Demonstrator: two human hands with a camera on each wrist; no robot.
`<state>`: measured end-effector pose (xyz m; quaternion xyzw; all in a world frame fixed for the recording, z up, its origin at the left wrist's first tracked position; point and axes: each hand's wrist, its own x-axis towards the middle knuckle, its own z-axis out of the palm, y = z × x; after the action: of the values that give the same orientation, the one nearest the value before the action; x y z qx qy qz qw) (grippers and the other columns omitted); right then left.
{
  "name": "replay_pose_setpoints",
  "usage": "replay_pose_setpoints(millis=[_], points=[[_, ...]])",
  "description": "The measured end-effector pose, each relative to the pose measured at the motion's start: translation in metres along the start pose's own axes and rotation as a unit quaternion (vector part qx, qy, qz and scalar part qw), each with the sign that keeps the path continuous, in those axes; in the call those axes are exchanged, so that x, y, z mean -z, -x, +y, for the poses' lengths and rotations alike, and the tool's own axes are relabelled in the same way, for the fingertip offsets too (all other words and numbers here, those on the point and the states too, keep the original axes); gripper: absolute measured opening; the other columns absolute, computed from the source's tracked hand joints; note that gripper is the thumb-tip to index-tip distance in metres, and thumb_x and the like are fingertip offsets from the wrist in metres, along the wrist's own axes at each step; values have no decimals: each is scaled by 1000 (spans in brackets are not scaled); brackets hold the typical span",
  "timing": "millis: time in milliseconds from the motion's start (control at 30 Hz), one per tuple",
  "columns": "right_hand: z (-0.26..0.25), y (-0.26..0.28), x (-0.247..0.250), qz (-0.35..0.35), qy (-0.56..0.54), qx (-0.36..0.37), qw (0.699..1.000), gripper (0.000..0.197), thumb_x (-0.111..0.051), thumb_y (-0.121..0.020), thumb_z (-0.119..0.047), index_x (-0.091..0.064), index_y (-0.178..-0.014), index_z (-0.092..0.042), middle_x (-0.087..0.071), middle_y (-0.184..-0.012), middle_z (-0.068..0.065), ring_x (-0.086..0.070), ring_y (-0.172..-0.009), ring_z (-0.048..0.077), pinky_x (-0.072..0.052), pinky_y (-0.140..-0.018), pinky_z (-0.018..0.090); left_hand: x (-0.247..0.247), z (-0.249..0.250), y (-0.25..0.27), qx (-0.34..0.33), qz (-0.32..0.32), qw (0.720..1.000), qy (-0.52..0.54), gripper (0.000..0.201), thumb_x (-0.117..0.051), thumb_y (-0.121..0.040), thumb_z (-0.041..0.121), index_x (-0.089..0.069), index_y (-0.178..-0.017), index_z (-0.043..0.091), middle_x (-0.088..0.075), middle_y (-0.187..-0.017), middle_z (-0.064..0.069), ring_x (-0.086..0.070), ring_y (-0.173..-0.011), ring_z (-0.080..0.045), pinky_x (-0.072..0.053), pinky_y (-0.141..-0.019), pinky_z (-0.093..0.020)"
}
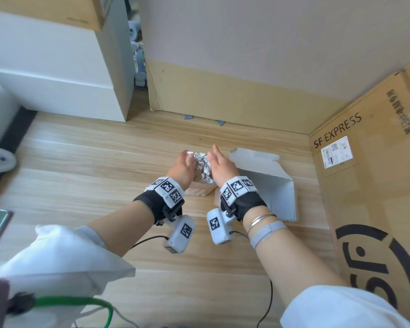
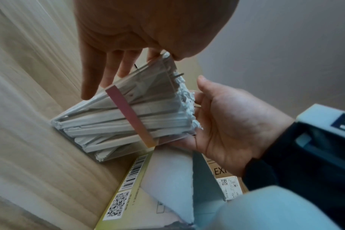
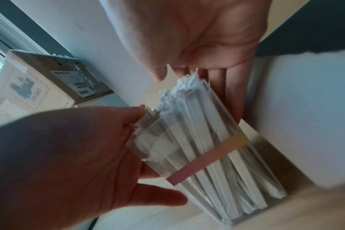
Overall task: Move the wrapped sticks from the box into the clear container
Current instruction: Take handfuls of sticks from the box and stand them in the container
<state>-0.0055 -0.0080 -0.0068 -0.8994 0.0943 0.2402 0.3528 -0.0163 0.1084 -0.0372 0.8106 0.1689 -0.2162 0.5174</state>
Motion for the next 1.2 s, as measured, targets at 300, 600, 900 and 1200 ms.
replay_pose_setpoints(millis=[300, 600, 900, 1200], points=[[-27, -41, 37, 53, 11, 30, 998, 52, -24, -100, -40, -20, -149, -24, -64, -117, 8, -62, -93, 26, -46, -73, 29, 19, 51, -32, -40, 0, 999, -33, 55, -13, -100, 41, -17, -148, 15, -37, -150, -14, -44, -130, -34, -43, -103, -49], [-40, -112, 62, 86, 10, 24, 996, 48, -29, -99, -19, -27, -147, -24, -41, -149, 8, -54, -72, 23, -38, -58, 25, 30, 93, -90, -35, 9, 998, -42, 56, -12, -100, 42, -12, -150, 18, -32, -152, -12, -44, -131, -35, -42, -105, -48], [-27, -152, 56, 77, 18, 18, 997, 49, -28, -99, -13, -24, -147, -19, -47, -143, 11, -41, -57, 13, -38, -55, 28, 21, 88, -122, -32, 6, 998, -56, 55, -13, -100, 41, -14, -150, 18, -39, -148, -14, -49, -125, -37, -45, -102, -47], [-26, -136, 60, 96, 14, -3, 995, 46, -27, -101, -26, -29, -146, -15, -49, -142, 13, -64, -99, 26, -50, -81, 33, 20, 85, -119, -48, 32, 993, -106, 56, -11, -101, 41, -13, -150, 15, -42, -147, -13, -44, -131, -32, -37, -104, -38]])
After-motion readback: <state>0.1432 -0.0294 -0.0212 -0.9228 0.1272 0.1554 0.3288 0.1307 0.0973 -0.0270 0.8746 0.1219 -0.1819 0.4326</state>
